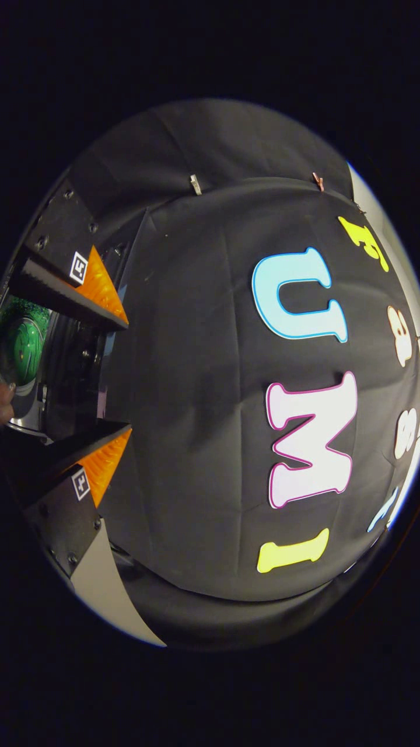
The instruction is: Put the clothes into the washing machine and then close the washing machine lid.
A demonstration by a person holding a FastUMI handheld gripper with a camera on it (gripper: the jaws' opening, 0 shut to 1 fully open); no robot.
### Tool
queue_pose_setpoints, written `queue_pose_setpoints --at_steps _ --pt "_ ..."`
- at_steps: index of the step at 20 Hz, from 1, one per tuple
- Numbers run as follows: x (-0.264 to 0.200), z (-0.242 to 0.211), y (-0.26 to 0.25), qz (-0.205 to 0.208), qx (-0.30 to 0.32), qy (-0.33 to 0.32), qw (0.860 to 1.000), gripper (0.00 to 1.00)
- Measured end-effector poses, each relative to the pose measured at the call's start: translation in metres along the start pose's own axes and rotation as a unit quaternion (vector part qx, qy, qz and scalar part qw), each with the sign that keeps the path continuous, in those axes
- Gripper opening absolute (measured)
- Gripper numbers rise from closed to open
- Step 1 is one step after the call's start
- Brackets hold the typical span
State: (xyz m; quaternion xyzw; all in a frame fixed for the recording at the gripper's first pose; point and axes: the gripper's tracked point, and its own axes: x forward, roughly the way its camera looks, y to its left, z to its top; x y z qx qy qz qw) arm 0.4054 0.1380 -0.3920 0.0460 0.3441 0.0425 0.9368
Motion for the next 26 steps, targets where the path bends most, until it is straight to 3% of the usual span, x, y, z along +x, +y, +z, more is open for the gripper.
queue_pose_setpoints --at_steps 12,26 --pt "-0.015 -0.010 0.003 -0.032 0.005 0.018 0.999 1.00" --pt "-0.108 -0.065 0.026 -0.043 -0.008 0.069 0.997 1.00"
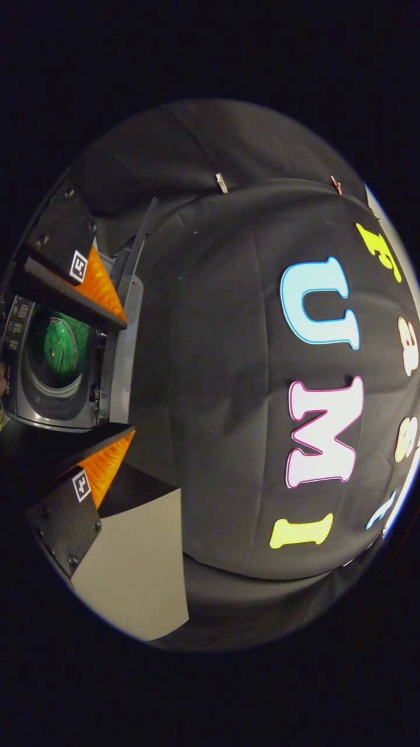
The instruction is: Put the clothes into the washing machine and then close the washing machine lid.
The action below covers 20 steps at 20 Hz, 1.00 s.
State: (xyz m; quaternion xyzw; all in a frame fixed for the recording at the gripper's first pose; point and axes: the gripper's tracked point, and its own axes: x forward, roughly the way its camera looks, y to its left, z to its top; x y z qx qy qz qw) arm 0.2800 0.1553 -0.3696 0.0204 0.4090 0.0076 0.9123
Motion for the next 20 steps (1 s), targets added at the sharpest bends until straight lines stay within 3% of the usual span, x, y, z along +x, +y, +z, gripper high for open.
queue_pose_setpoints --at_steps 3,7,16,20 --pt "-0.010 -0.035 0.007 0.026 0.026 0.034 0.999 1.00" --pt "-0.019 -0.069 0.008 0.021 0.022 0.060 0.998 0.99" --pt "-0.060 -0.060 0.025 0.046 -0.014 0.015 0.999 0.99" --pt "-0.097 -0.037 0.027 0.056 -0.023 -0.038 0.997 0.99"
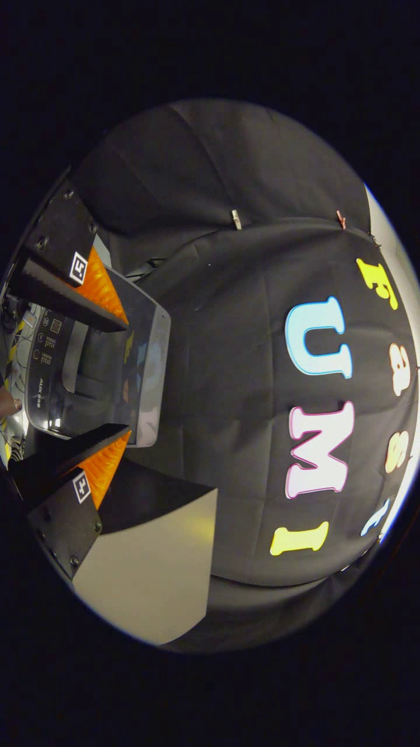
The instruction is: Put the clothes into the washing machine and then close the washing machine lid.
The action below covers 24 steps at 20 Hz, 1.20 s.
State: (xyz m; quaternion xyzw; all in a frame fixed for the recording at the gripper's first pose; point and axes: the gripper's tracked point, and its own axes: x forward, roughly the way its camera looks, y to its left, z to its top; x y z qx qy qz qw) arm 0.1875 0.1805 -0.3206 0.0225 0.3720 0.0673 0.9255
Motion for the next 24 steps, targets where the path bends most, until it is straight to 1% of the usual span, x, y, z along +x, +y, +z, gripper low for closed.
queue_pose_setpoints --at_steps 3,7,10,15,17,19,24 --pt "-0.042 0.017 -0.003 0.008 -0.020 -0.050 0.999 0.99" --pt "-0.101 0.045 -0.008 0.017 -0.031 -0.124 0.992 0.99" --pt "-0.135 0.059 -0.018 0.013 -0.042 -0.159 0.986 0.99" --pt "-0.201 0.084 -0.032 0.010 -0.051 -0.232 0.971 0.98" --pt "-0.224 0.085 -0.037 0.008 -0.057 -0.253 0.966 0.98" --pt "-0.242 0.083 -0.048 0.001 -0.064 -0.262 0.963 0.98" --pt "-0.287 0.080 -0.074 -0.031 -0.069 -0.290 0.954 0.98"
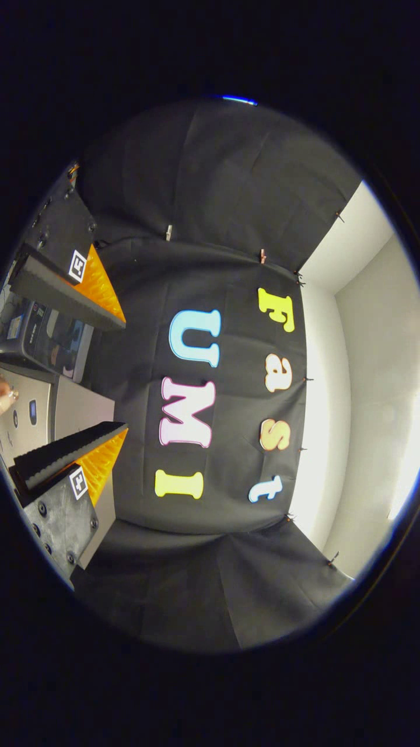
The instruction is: Put the clothes into the washing machine and then close the washing machine lid.
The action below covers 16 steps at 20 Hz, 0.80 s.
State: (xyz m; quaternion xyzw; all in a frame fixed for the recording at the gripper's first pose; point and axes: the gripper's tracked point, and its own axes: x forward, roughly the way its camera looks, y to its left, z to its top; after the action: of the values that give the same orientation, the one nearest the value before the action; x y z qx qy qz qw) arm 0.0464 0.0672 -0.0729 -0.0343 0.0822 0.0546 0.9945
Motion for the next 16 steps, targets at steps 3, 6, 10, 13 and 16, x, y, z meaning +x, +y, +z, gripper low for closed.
queue_pose_setpoints --at_steps 3,6,10,13,16 --pt "-0.023 0.011 -0.021 -0.025 0.005 -0.022 0.999 0.98" --pt "-0.040 0.020 -0.038 -0.049 0.004 -0.038 0.998 0.98" --pt "-0.055 0.021 -0.055 -0.070 -0.010 -0.042 0.997 0.98" --pt "-0.060 0.024 -0.065 -0.083 -0.011 -0.042 0.996 0.98" --pt "-0.066 0.029 -0.070 -0.089 -0.003 -0.051 0.995 0.98"
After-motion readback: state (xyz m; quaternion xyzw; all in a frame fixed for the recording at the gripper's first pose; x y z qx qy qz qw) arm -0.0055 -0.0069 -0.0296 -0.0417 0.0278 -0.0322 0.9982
